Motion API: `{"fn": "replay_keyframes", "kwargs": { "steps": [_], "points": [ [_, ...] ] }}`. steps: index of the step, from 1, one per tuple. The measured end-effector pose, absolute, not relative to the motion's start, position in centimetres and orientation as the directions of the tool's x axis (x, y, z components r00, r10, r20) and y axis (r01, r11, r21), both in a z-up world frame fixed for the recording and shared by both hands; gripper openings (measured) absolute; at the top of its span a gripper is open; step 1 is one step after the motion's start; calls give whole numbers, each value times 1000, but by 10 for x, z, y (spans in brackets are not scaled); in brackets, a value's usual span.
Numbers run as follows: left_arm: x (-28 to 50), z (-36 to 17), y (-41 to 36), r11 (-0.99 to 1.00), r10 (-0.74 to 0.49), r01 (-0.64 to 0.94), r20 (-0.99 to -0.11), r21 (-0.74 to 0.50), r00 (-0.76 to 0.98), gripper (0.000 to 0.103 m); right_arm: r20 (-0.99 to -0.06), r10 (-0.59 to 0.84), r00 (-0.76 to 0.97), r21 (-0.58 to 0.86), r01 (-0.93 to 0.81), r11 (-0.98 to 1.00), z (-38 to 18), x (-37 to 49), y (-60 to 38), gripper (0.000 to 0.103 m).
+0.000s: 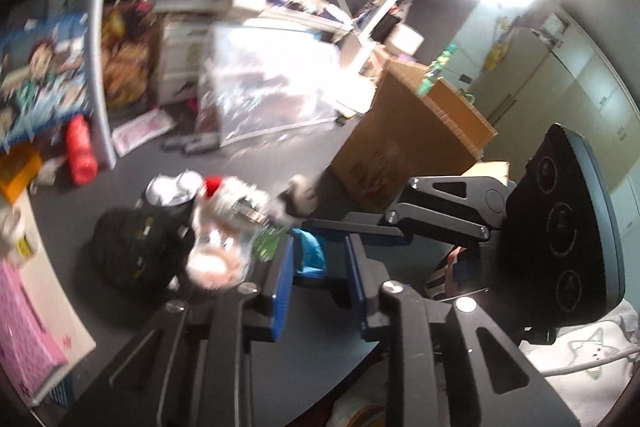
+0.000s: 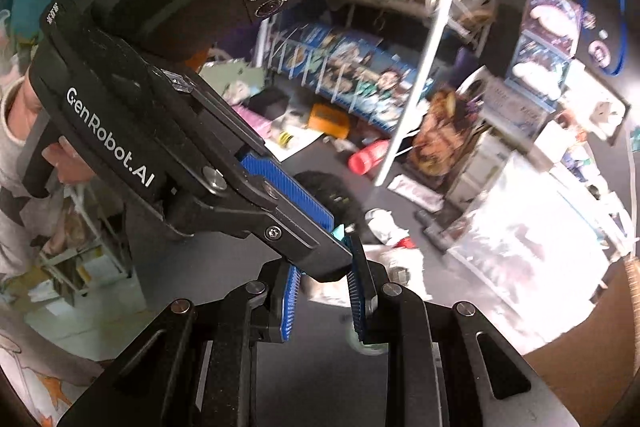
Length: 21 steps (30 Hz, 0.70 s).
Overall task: Organize objects
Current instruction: 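Carry the blue packet into the cardboard box and open the right gripper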
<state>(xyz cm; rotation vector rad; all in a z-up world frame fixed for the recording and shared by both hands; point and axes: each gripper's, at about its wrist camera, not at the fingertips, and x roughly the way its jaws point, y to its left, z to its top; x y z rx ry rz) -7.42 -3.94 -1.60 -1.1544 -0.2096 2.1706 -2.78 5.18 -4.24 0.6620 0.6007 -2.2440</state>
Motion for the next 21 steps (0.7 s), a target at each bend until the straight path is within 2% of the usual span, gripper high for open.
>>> {"fn": "replay_keyframes", "kwargs": {
  "steps": [11,21],
  "points": [
    [-91,39,12,-706,672,-603,-621,-372,-404,21,-548,-418,-724,-251,620,-743,15,-33,97,18],
    [-132,57,88,-638,708,-678,-625,-365,-329,20,-547,-331,-769,-235,520,-821,41,-47,164,18]
  ]
}}
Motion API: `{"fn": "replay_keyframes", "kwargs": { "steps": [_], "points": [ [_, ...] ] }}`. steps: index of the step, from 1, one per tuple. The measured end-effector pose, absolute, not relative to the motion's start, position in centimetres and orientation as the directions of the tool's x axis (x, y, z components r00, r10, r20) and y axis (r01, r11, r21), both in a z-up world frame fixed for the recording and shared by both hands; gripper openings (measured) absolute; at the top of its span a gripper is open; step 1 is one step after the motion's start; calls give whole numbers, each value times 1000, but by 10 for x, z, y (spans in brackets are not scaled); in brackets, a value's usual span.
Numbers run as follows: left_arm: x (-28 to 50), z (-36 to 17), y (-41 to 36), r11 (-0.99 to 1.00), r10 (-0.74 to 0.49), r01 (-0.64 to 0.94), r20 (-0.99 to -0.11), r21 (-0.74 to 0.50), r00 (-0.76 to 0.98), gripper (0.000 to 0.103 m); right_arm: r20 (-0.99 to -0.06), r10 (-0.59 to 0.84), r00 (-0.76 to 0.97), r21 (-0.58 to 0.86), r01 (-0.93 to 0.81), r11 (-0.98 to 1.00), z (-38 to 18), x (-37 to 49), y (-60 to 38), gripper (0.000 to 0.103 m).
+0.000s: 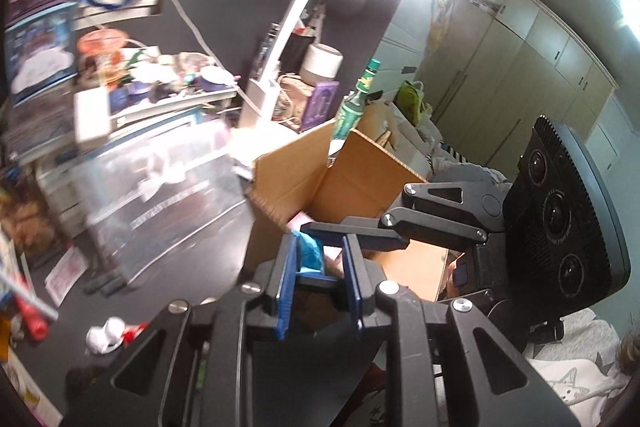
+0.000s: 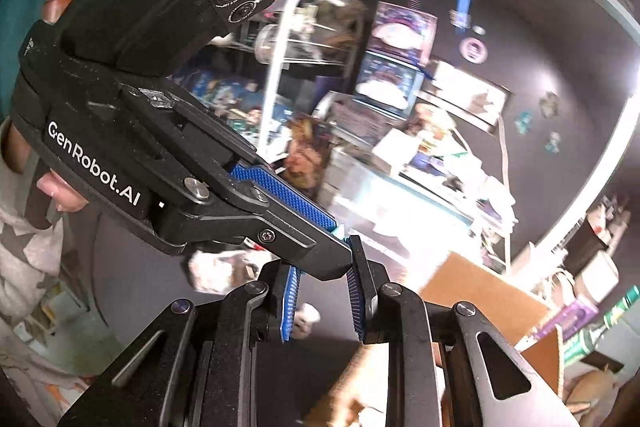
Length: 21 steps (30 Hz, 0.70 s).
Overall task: Organize objects
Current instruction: 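Carry the blue packet into the cardboard box and open the right gripper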
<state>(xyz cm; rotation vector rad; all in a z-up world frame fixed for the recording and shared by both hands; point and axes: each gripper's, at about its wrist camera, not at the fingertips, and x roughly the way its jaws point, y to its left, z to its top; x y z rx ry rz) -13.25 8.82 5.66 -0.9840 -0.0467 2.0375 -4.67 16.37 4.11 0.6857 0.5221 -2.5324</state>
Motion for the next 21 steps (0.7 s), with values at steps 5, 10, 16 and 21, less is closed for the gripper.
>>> {"fn": "replay_keyframes", "kwargs": {
  "steps": [5,10,16,21],
  "points": [
    [-154,51,126,-616,712,-688,-644,-383,-279,20,-576,-301,-760,-191,483,-854,39,-61,203,18],
    [-170,42,159,-603,710,-690,-663,-400,-237,20,-622,-271,-735,-147,449,-881,32,-72,237,18],
    [-174,37,183,-612,687,-691,-691,-383,-225,29,-672,-231,-704,-130,419,-899,26,-79,258,19],
    [-171,38,186,-638,651,-698,-712,-326,-262,64,-694,-190,-694,-151,399,-905,24,-80,264,43]
  ]
}}
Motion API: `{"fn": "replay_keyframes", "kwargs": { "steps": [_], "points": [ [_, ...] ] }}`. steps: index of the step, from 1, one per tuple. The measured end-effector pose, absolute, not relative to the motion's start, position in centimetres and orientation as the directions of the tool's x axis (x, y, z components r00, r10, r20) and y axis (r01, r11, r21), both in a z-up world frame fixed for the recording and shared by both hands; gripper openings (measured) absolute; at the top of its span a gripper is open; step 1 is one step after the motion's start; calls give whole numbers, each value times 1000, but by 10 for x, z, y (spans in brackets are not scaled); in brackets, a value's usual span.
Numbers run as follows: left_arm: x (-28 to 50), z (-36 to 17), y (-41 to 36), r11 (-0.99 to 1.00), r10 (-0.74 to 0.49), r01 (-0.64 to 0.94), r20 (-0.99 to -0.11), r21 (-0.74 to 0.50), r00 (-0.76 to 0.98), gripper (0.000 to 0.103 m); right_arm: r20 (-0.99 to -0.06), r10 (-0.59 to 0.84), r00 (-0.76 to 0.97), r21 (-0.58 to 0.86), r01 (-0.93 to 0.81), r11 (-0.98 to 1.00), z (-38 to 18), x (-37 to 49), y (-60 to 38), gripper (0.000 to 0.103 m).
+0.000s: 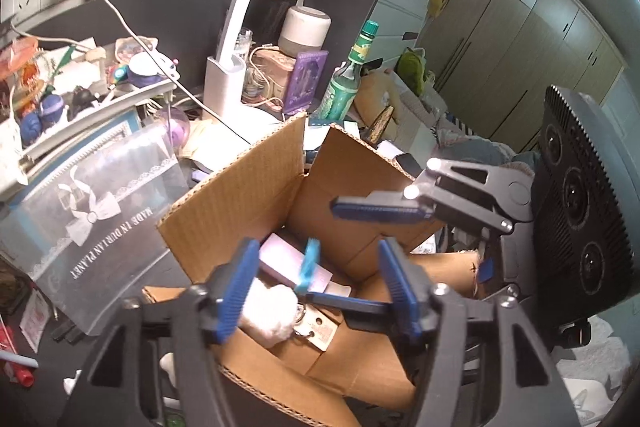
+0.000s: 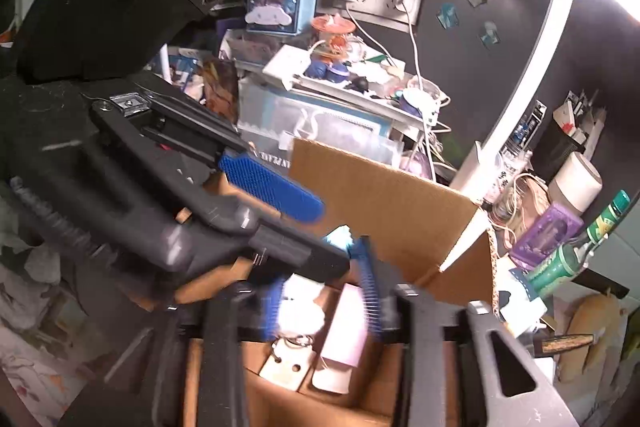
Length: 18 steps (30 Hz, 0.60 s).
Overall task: Organize objects
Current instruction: 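Carry the blue packet into the cardboard box and open the right gripper, then move the right gripper back to the white plush with red hat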
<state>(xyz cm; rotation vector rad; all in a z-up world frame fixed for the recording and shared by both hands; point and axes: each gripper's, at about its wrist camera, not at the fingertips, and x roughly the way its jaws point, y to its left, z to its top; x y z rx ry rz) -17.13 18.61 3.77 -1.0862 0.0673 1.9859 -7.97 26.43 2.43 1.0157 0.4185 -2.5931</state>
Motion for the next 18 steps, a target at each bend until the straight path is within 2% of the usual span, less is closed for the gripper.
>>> {"fn": "replay_keyframes", "kwargs": {
  "steps": [1,4,14,18],
  "points": [
    [-170,39,185,-641,649,-698,-711,-321,-269,67,-693,-182,-698,-161,396,-904,25,-79,264,48],
    [-168,41,183,-649,644,-695,-709,-308,-287,75,-694,-165,-701,-180,391,-902,25,-78,264,48],
    [-149,60,147,-679,632,-687,-681,-257,-370,75,-699,-160,-697,-182,390,-903,29,-79,256,48],
    [-135,70,105,-729,610,-643,-648,-234,-456,81,-674,-223,-704,-163,437,-885,38,-73,231,48]
  ]
}}
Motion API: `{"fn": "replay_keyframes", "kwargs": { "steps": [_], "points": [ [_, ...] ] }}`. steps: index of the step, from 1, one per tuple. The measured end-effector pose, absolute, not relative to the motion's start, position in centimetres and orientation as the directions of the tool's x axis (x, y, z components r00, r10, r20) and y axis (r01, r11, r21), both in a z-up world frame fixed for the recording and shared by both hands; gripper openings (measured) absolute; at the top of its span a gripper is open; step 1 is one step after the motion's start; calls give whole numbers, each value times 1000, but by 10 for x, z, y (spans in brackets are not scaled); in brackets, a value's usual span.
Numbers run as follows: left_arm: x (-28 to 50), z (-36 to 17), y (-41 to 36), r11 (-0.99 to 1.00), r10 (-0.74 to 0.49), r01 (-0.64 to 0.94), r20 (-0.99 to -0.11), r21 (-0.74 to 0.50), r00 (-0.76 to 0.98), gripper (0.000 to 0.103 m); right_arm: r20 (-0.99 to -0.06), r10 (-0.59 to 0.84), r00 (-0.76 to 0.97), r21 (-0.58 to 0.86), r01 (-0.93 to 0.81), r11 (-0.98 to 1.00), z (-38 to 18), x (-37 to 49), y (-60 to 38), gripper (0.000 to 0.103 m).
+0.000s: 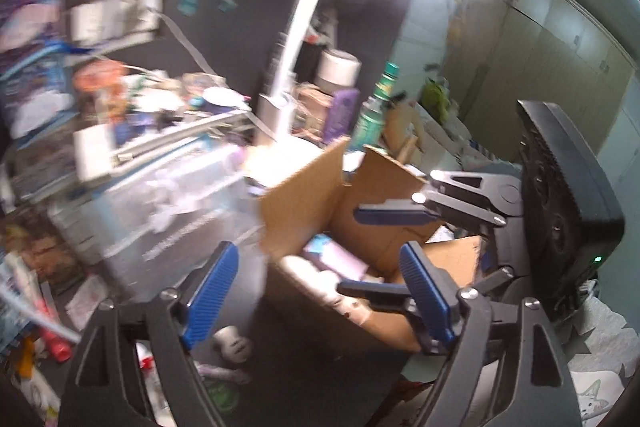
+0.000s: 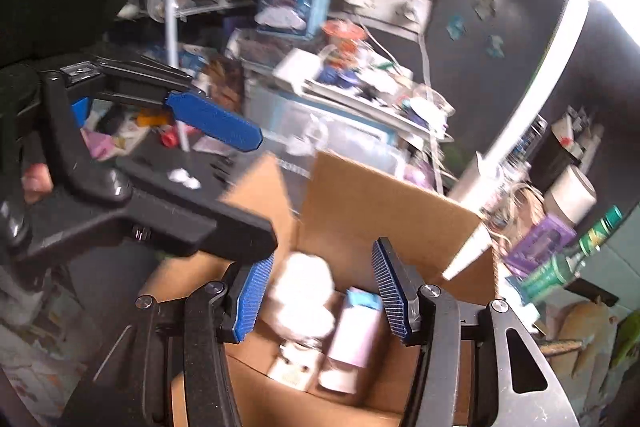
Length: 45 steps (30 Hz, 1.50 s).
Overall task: Organize objects
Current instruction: 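Move the right gripper back to the white plush with red hat, then close the right gripper on the red-hatted white plush and lift it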
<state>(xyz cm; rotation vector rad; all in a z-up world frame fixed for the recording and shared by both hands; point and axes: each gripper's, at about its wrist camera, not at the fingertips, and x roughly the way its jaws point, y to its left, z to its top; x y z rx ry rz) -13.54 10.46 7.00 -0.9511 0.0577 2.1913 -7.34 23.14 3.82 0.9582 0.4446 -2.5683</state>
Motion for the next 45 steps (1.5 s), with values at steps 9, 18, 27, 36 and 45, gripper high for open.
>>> {"fn": "replay_keyframes", "kwargs": {
  "steps": [9,18,27,36,45],
  "points": [
    [-104,42,-13,-889,436,-414,-643,-197,-629,83,-653,-442,-615,-74,633,-771,33,-56,132,48],
    [-78,-39,-74,-938,345,-250,-701,-240,-623,83,-734,-471,-489,57,647,-760,-54,-88,67,48],
    [-73,-80,-79,-941,338,-195,-729,-278,-596,83,-789,-350,-505,27,540,-841,-120,-136,71,48],
    [-77,-85,-79,-935,352,-191,-733,-298,-582,83,-793,-358,-493,13,573,-819,-131,-141,67,31],
    [-79,-73,-76,-924,381,-224,-714,-310,-587,83,-746,-401,-533,-3,604,-797,-111,-127,68,26]
  ]
}}
